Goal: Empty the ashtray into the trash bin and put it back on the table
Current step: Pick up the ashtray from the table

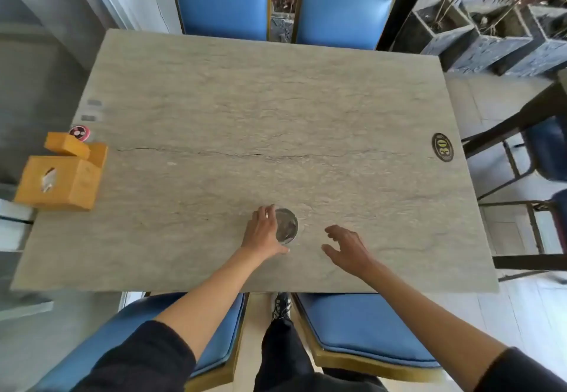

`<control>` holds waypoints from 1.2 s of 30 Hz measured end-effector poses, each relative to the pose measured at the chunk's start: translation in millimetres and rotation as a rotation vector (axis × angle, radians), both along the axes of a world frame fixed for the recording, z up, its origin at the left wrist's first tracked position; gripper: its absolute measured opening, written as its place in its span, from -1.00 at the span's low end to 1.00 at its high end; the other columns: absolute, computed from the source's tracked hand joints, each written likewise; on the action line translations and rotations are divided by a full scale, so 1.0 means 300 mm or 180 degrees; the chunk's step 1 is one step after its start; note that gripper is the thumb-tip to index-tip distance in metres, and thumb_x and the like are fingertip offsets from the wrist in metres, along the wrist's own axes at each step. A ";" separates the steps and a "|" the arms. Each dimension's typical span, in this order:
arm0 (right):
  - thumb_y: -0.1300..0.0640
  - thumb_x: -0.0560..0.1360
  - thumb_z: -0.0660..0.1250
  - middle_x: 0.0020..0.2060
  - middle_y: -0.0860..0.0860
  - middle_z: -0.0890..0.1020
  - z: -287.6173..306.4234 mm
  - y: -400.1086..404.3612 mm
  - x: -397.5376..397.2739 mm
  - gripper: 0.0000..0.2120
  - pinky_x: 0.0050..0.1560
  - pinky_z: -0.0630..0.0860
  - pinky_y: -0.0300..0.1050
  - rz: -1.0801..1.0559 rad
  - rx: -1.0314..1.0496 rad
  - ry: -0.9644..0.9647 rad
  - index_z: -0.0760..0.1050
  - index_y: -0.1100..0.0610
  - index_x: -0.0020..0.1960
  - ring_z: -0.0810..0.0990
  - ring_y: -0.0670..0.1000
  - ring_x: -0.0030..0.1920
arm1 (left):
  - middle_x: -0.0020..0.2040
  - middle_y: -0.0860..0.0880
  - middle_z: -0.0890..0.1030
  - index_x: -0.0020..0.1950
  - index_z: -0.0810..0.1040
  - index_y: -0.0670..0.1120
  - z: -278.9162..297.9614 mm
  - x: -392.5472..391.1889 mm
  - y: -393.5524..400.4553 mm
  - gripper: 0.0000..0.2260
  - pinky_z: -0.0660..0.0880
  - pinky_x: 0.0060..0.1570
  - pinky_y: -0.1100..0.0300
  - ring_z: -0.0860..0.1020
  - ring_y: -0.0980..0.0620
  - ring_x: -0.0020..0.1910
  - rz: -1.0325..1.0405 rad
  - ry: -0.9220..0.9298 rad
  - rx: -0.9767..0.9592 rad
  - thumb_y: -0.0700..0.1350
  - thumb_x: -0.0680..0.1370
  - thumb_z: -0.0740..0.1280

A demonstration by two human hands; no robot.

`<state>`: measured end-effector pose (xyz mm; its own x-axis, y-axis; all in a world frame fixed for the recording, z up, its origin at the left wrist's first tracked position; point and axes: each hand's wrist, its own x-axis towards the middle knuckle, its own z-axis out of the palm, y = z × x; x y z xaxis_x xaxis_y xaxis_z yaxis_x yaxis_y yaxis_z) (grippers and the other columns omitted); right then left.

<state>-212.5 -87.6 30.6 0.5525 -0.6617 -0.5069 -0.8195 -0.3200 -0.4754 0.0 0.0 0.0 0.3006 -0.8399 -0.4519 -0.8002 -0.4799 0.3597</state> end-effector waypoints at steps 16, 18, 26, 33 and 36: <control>0.04 0.56 0.40 0.22 0.09 0.65 0.082 -0.017 -0.171 -0.60 0.19 0.46 -0.14 -0.0751 0.0329 -0.0127 0.51 0.19 0.34 0.60 0.04 0.22 | 0.28 -0.16 0.26 0.42 0.23 -0.09 0.038 -0.072 -0.031 0.02 0.51 0.20 0.14 0.44 -0.13 0.22 0.0457 0.0347 -0.0389 0.07 0.09 0.66; 0.03 0.56 0.40 0.23 0.08 0.65 0.108 -0.030 -0.203 -0.60 0.23 0.48 -0.10 -0.0813 0.0327 -0.0240 0.51 0.17 0.34 0.60 0.03 0.24 | 0.30 -0.15 0.24 0.44 0.20 -0.07 0.081 -0.109 -0.044 0.01 0.49 0.21 0.16 0.43 -0.12 0.26 0.0498 0.0442 -0.0579 0.05 0.13 0.66; 0.04 0.56 0.41 0.17 0.02 0.66 0.218 -0.089 -0.399 -0.65 0.23 0.50 -0.13 -0.1076 0.0296 -0.0839 0.56 0.16 0.30 0.61 -0.03 0.19 | 0.29 -0.11 0.23 0.45 0.21 -0.03 0.283 -0.352 -0.084 -0.02 0.44 0.13 0.28 0.36 0.05 0.16 0.0518 0.0695 -0.1246 0.06 0.17 0.66; 0.12 0.61 0.34 -0.01 0.02 0.71 0.276 -0.123 -0.679 -0.81 0.13 0.63 0.11 -0.1419 0.0348 -0.1511 0.63 0.14 0.17 0.67 -0.02 0.02 | 0.31 -0.08 0.23 0.49 0.19 -0.02 0.391 -0.701 -0.097 -0.02 0.36 0.16 0.34 0.32 0.12 0.19 0.0414 0.0889 -0.1517 0.12 0.20 0.63; 0.17 0.65 0.28 0.01 0.13 0.70 0.300 -0.120 -0.808 -0.84 0.00 0.63 0.02 -0.1597 0.0494 -0.1790 0.61 0.12 0.15 0.67 0.13 0.08 | 0.33 -0.09 0.25 0.51 0.19 -0.06 0.408 -0.858 -0.112 0.00 0.29 0.18 0.37 0.30 0.15 0.20 0.0297 0.0896 -0.1521 0.14 0.20 0.63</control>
